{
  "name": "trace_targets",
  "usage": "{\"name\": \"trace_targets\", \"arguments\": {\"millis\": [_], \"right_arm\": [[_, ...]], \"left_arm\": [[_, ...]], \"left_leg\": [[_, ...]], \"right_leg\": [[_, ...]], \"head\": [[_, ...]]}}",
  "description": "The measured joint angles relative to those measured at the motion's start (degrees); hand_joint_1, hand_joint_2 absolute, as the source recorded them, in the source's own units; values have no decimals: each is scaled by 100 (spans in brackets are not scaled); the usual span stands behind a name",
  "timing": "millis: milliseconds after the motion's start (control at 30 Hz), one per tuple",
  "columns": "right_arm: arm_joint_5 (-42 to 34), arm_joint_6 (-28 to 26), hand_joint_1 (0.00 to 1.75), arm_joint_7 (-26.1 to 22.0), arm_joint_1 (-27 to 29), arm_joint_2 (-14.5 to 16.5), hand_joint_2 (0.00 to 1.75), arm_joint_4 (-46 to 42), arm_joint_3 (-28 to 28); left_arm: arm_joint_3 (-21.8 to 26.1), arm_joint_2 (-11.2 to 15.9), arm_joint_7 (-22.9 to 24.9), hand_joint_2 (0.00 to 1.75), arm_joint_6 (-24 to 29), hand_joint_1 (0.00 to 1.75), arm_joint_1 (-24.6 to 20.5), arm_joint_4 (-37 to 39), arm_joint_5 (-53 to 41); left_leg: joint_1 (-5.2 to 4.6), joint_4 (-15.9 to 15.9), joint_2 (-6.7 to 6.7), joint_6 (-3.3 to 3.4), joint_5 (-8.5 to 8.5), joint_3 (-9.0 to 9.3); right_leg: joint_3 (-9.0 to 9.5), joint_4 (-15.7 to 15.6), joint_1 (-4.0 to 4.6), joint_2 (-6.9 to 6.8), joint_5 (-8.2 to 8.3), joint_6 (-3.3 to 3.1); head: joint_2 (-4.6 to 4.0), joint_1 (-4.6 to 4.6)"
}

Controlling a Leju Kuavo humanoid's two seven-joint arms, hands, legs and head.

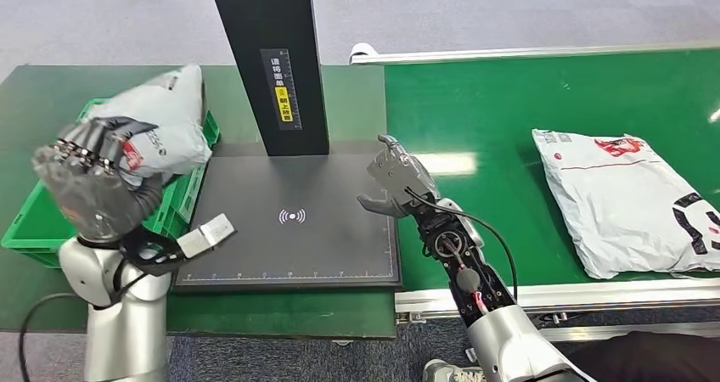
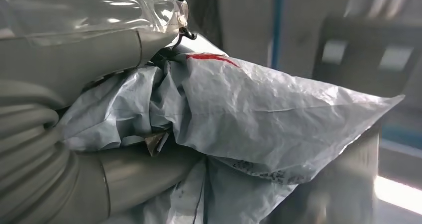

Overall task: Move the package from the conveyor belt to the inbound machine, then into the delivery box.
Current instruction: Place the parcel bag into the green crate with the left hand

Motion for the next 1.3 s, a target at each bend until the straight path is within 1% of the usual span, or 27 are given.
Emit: {"name": "trace_targets", "arguments": {"millis": [100,200,333,433,533,600,700,900,933,967,1033,1100,1167,1233,1300], "right_arm": [[-42,13,0,41,75,-73,175,-19,61],[-69,11,0,56,137,-137,175,-41,124],[-59,-88,0,65,267,-205,175,-155,179],[-40,-222,0,98,387,-258,175,-306,202],[-21,-308,0,131,501,-301,175,-472,212],[-10,-326,0,139,551,-331,175,-547,213],[-3,-344,0,143,593,-364,175,-620,216],[1,-348,0,144,624,-400,175,-696,218],[2,-348,0,155,633,-408,175,-716,218],[6,-348,0,173,652,-417,175,-751,218],[22,-334,0,226,706,-433,175,-856,219],[47,-286,0,271,755,-453,175,-966,218],[73,-208,0,294,795,-472,175,-1062,215],[99,-131,0,300,837,-481,175,-1145,215],[112,-52,0,303,876,-489,175,-1206,216]], "left_arm": [[328,163,0,175,0,175,-434,-21,-141],[559,341,0,175,0,175,-790,-73,-210],[790,454,116,175,0,175,-1050,-83,-362],[1023,472,193,175,-1,175,-1260,157,-619],[1341,466,521,175,-2,175,-1473,725,-1020],[1472,462,627,175,-2,175,-1533,1005,-1102],[1583,456,650,175,-2,175,-1609,1280,-1126],[1681,445,691,175,-1,175,-1690,1528,-1153],[1690,448,803,175,-2,175,-1724,1597,-1204],[1689,468,1042,175,-2,175,-1787,1736,-1295],[1638,592,1832,175,-2,175,-1998,2242,-1496],[1531,808,2682,175,-2,175,-2267,2941,-1599],[1400,1039,3268,175,-2,175,-2526,3704,-1578],[1282,1264,3554,175,-1,174,-2707,4380,-1473],[1201,1453,3665,175,0,171,-2814,4899,-1357]], "left_leg": [[0,0,7,-1,1,2],[0,0,5,-1,2,3],[0,0,4,-1,1,1],[-1,0,4,-1,1,1],[-1,0,9,-1,1,2],[-1,1,13,-1,2,3],[-1,1,9,-1,2,2],[-1,1,10,-1,1,-2],[-1,1,9,-1,1,-2],[-1,1,7,-1,1,-2],[-1,1,6,-2,2,-1],[1,1,9,-5,5,1],[3,1,11,-9,9,2],[3,1,14,-11,10,2],[3,1,15,-11,10,0]], "right_leg": [[0,1,0,3,2,0],[0,2,1,2,2,0],[-3,1,0,2,1,-1],[-4,0,-1,2,0,-1],[-3,0,-1,4,3,-2],[-4,0,-1,5,5,-3],[-4,1,0,4,5,-3],[-10,0,-1,4,4,-3],[-10,-1,-1,3,4,-3],[-11,-1,-1,2,3,-2],[-9,-1,0,2,4,-3],[-9,1,1,4,6,-4],[-8,4,2,5,7,-5],[-9,7,2,8,7,-5],[-11,7,2,9,7,-5]], "head": [[-1,-2],[0,-2],[-1,-1],[-1,0],[-1,-1],[-1,-2],[-1,-1],[-1,-1],[-1,-1],[-1,-1],[-1,0],[-1,-1],[-1,-1],[0,-1],[-1,-1]]}}
